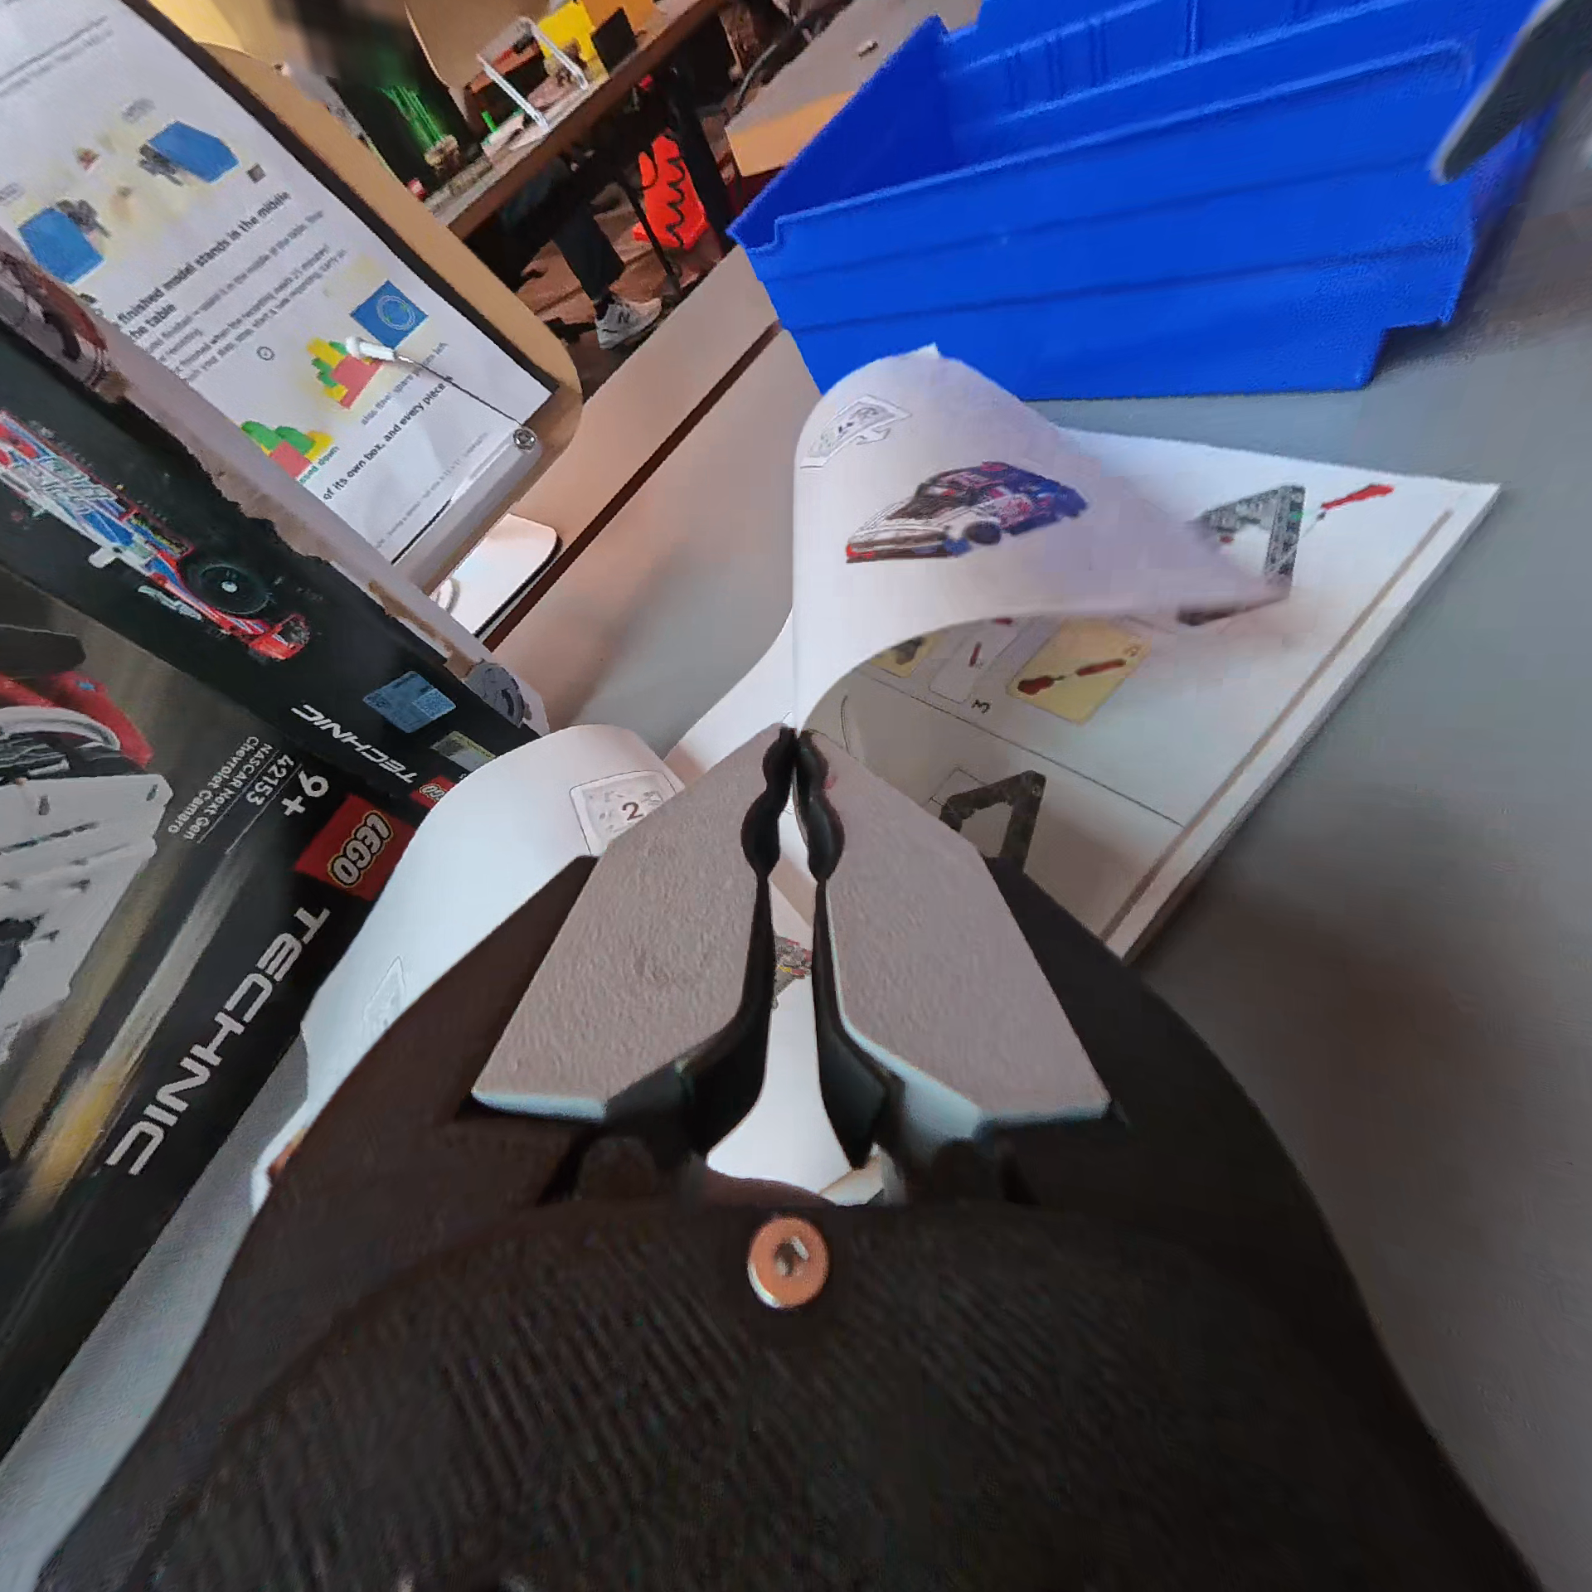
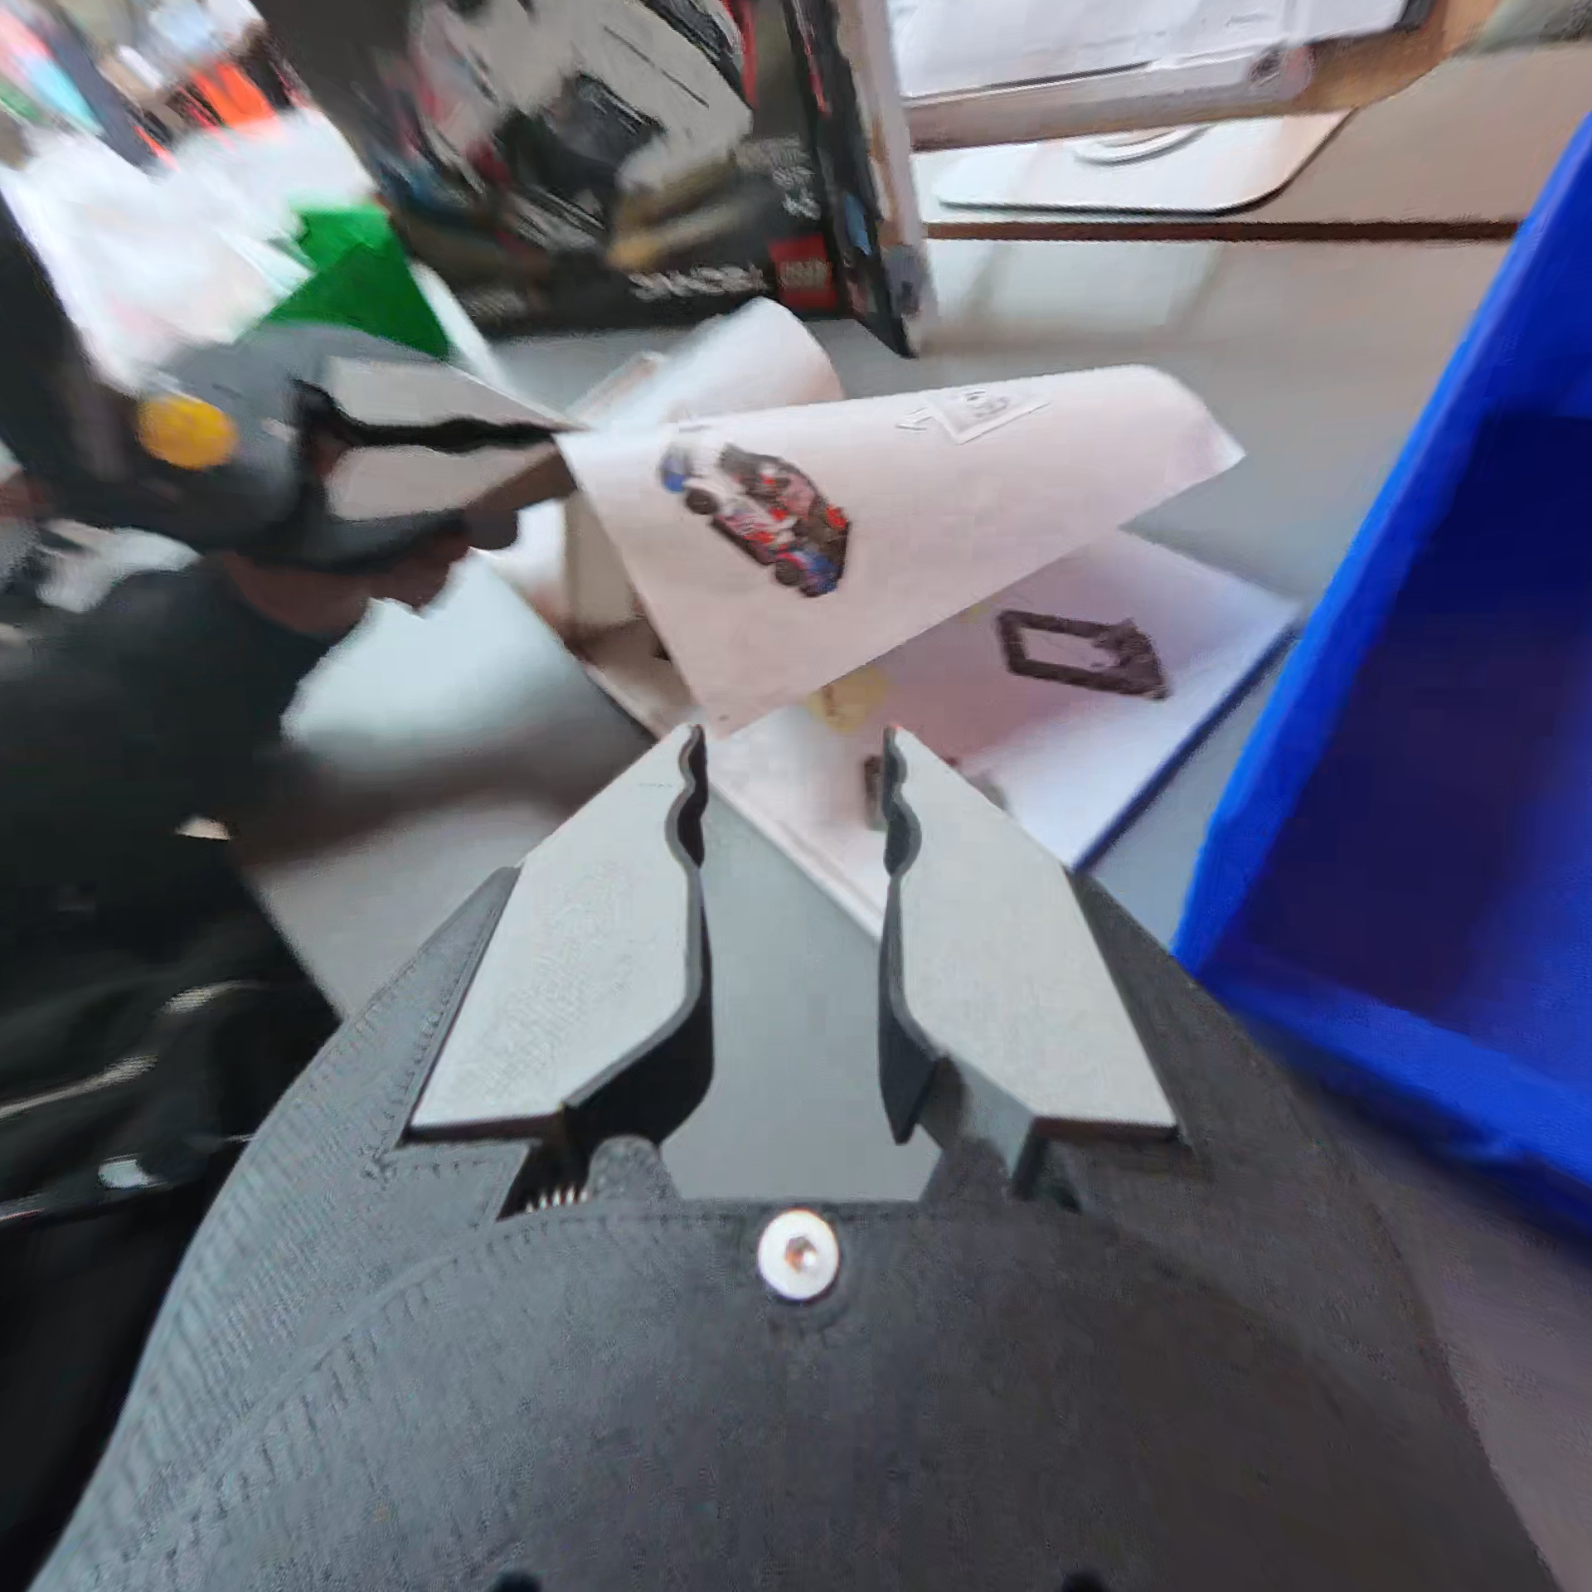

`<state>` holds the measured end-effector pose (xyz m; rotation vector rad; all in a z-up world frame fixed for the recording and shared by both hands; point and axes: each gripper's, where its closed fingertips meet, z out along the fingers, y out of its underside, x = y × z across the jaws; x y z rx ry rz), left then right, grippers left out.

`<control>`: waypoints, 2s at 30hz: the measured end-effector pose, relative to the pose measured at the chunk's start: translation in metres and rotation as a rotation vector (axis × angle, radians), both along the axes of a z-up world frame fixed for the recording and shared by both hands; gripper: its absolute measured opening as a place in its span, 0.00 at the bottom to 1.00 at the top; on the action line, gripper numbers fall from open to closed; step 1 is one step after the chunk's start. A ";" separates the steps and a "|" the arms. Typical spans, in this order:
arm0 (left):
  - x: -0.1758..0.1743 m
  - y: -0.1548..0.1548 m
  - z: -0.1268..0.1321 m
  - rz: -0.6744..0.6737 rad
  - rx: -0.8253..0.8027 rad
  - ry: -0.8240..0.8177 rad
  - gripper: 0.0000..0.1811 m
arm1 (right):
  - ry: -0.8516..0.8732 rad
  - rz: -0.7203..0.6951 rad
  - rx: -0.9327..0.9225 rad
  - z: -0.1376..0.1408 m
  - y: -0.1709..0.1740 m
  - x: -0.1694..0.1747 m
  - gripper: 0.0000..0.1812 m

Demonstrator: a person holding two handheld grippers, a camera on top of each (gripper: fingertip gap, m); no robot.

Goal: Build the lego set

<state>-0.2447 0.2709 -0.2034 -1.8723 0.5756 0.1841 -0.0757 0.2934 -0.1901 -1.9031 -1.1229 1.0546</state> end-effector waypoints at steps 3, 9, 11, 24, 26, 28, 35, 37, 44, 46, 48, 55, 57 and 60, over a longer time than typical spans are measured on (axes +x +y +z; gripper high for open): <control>0.001 0.001 0.003 0.001 0.000 -0.082 0.00 | 0.110 0.054 -0.176 -0.002 -0.017 -0.006 0.27; 0.006 -0.003 0.008 -0.025 0.029 -0.022 0.00 | 0.333 0.198 -0.485 0.006 -0.038 -0.053 0.33; 0.008 -0.008 0.008 -0.034 0.043 -0.009 0.00 | 0.406 0.222 -0.539 0.019 -0.033 -0.060 0.34; 0.022 -0.029 -0.035 -0.132 -0.100 -0.156 0.00 | 0.287 0.218 -0.354 0.036 -0.022 -0.110 0.00; 0.028 -0.037 -0.044 -0.180 -0.184 -0.161 0.14 | 0.226 0.207 -0.251 0.036 -0.023 -0.114 0.00; 0.025 -0.043 -0.027 -0.211 -0.167 -0.230 0.16 | 0.128 0.223 -0.104 0.034 -0.030 -0.119 0.00; -0.016 -0.040 0.057 -0.214 -0.141 -0.498 0.16 | -0.122 0.232 0.308 0.025 -0.049 -0.141 0.00; -0.016 -0.031 0.067 -0.217 -0.169 -0.508 0.18 | -0.143 0.238 0.368 0.024 -0.053 -0.147 0.00; -0.009 0.005 0.079 -0.207 -0.369 -0.598 0.33 | -0.177 0.268 0.507 0.025 -0.063 -0.163 0.00; -0.007 0.010 0.078 -0.203 -0.412 -0.603 0.36 | -0.173 0.273 0.539 0.024 -0.066 -0.167 0.00; -0.006 0.012 0.076 -0.188 -0.438 -0.576 0.38 | -0.177 0.261 0.587 0.021 -0.065 -0.170 0.00; -0.018 0.011 0.072 -0.125 -0.331 -0.485 0.00 | -0.188 0.210 0.708 0.016 -0.071 -0.179 0.00; -0.023 0.006 0.070 -0.123 -0.325 -0.513 0.00 | -0.173 0.218 0.718 0.014 -0.077 -0.181 0.00; -0.029 0.001 0.073 -0.144 -0.293 -0.613 0.00 | -0.142 0.199 0.736 0.017 -0.080 -0.181 0.00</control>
